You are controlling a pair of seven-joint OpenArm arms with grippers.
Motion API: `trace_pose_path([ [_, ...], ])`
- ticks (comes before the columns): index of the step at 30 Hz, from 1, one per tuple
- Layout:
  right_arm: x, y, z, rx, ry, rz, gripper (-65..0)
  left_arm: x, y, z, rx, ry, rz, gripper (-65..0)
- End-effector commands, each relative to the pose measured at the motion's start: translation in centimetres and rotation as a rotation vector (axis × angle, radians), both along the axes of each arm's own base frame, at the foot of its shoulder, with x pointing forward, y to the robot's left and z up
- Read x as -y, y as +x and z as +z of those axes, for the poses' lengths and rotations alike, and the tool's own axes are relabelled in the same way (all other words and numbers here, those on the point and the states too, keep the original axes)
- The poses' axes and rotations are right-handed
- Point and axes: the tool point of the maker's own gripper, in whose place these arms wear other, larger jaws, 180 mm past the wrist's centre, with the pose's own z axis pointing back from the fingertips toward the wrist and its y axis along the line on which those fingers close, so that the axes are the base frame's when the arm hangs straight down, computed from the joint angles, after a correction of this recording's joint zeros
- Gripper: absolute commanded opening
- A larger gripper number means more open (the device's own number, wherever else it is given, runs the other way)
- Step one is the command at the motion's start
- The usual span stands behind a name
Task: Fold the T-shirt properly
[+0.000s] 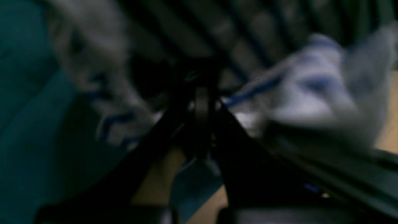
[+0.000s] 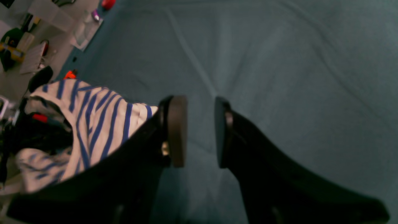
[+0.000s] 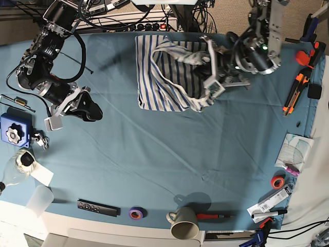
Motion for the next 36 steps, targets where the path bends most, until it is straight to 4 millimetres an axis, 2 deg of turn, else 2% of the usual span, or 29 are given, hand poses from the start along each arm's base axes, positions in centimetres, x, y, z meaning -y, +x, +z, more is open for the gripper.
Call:
trace_pose_path([
  [1, 0.2, 0.7, 1.7, 0.060, 0.007, 0.001, -49.1, -1.0, 0.8, 0.7, 0.033, 0.013, 0.022, -65.0],
  [6, 0.1, 0.7, 1.7, 0.061, 0.008, 0.001, -49.1, -5.4, 2.3, 1.2, 0.060, 0.055, 0.150, -65.0],
  [8, 0.1, 0.7, 1.7, 0.061, 0.008, 0.001, -49.1, -6.3, 2.6, 1.9, 0.067, 0.022, 0.185, -65.0],
  [14, 0.2, 0.7, 1.7, 0.060, 0.007, 0.001, -49.1, -6.1, 3.2, 4.7, 0.095, -0.179, 0.233, -65.0],
  [17, 0.1, 0.7, 1.7, 0.060, 0.007, 0.001, -49.1, -5.4, 2.8, 5.8, 0.122, -0.226, 0.188, -65.0],
  [23, 0.2, 0.7, 1.7, 0.060, 0.007, 0.001, -49.1, -4.9, 1.2, 5.5, 0.098, -0.233, 0.171, -65.0],
  [27, 0.2, 0.7, 1.7, 0.060, 0.006, 0.001, -49.1, -5.3, 1.3, 5.7, 0.107, -0.227, 0.181, -65.0],
  [30, 0.2, 0.7, 1.6, 0.060, 0.007, 0.001, -49.1, -7.0, 1.7, 6.0, 0.126, -0.207, 0.230, -65.0],
  [33, 0.1, 0.4, 1.4, 0.052, 0.007, 0.001, -49.1, -9.6, 2.2, 6.4, 0.156, -0.177, 0.308, -65.0],
  [36, 0.2, -0.1, 0.8, 0.032, 0.007, 0.001, -49.1, -12.6, 1.8, 6.5, 0.169, -0.140, 0.395, -65.0],
])
